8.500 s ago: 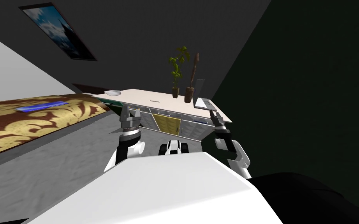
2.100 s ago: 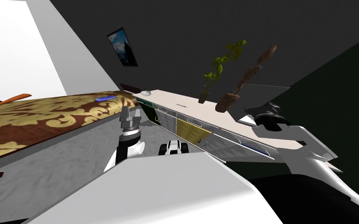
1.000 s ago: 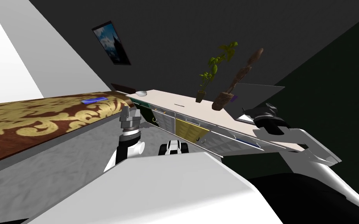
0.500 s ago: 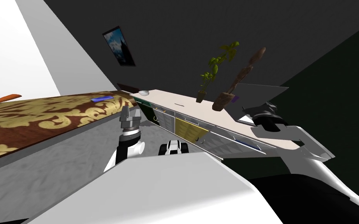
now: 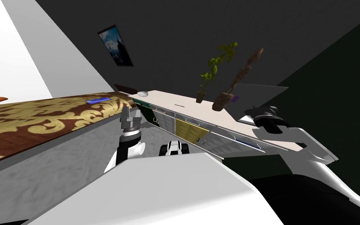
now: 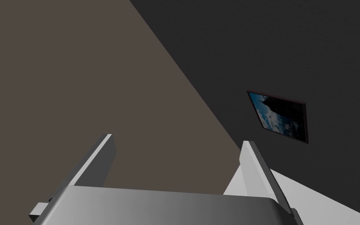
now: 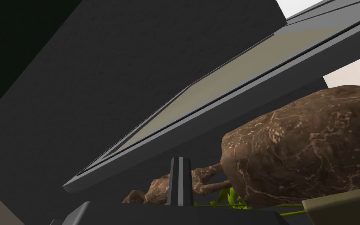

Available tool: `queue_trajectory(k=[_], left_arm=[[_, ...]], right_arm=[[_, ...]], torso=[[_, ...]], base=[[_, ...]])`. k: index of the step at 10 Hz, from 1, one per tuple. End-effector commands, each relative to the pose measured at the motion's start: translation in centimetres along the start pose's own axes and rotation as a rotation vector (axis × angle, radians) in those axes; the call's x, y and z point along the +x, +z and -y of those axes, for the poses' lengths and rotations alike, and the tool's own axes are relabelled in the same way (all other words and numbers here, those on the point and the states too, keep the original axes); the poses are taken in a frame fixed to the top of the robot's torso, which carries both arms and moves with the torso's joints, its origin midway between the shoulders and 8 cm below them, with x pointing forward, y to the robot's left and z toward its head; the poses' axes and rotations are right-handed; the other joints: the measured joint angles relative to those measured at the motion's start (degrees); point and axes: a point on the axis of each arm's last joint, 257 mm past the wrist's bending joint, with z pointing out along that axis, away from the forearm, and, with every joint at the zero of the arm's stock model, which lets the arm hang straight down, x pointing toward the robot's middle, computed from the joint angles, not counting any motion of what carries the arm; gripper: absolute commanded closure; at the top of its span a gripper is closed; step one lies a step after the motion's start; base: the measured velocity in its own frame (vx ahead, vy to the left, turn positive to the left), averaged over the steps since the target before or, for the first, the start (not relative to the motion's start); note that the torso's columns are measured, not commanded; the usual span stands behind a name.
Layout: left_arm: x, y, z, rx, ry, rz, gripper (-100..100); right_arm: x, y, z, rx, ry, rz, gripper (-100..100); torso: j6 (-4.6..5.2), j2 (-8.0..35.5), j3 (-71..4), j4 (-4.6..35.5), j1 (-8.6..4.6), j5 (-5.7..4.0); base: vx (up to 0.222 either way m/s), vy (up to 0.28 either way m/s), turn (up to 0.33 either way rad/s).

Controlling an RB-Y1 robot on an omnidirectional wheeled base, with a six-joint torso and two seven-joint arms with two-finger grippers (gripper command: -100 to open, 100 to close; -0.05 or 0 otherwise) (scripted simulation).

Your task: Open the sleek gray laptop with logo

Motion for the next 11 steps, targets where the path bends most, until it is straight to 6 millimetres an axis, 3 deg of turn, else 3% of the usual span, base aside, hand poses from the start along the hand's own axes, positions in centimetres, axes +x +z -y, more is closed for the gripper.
queue_trajectory(k=[1, 2, 3, 5, 7, 9, 11], left_arm=[[0.0, 0.0, 0.0, 0.0, 0.0, 0.0, 0], [0.0, 0.0, 0.0, 0.0, 0.0, 0.0, 0], [0.0, 0.0, 0.0, 0.0, 0.0, 0.0, 0], [0.0, 0.0, 0.0, 0.0, 0.0, 0.0, 0], [0.0, 0.0, 0.0, 0.0, 0.0, 0.0, 0], [0.0, 0.0, 0.0, 0.0, 0.0, 0.0, 0], [0.0, 0.0, 0.0, 0.0, 0.0, 0.0, 0]], right_arm=[[0.4, -0.3, -0.1, -0.015, 0.005, 0.021, 100], [0.3, -0.2, -0.1, -0.011, 0.003, 0.014, 100], [-0.5, -0.3, -0.7, -0.028, 0.002, 0.037, -100], [-0.4, -0.3, -0.8, -0.028, 0.002, 0.037, -100], [2.1, 0.9, -0.6, -0.02, -0.007, -0.03, -100], [3.4, 1.9, -0.3, -0.013, -0.028, -0.075, -100], [6.1, 1.8, 0.3, 0.003, 0.002, -0.126, -100]], torso=[[-0.01, 0.1, 0.1, 0.0, -0.16, -0.06], [0.01, 0.1, 0.1, 0.0, -0.25, -0.1], [-0.03, 0.1, 0.1, 0.0, -0.32, -0.11], [0.02, 0.3, 0.2, 0.1, -0.59, -0.21], [-0.11, 0.2, 0.1, 0.0, -0.1, -0.03], [0.12, 0.0, 0.0, 0.0, 0.0, -0.01], [-0.04, 0.1, 0.1, 0.0, -0.21, -0.09]], base=[[0.031, 0.06, -0.09], [0.014, 0.03, -0.024], [-0.067, -0.076, 0.022], [-0.074, -0.103, 0.018], [-0.192, -0.089, 0.402], [-0.14, -0.037, 0.206], [-0.137, -0.045, 0.241]])
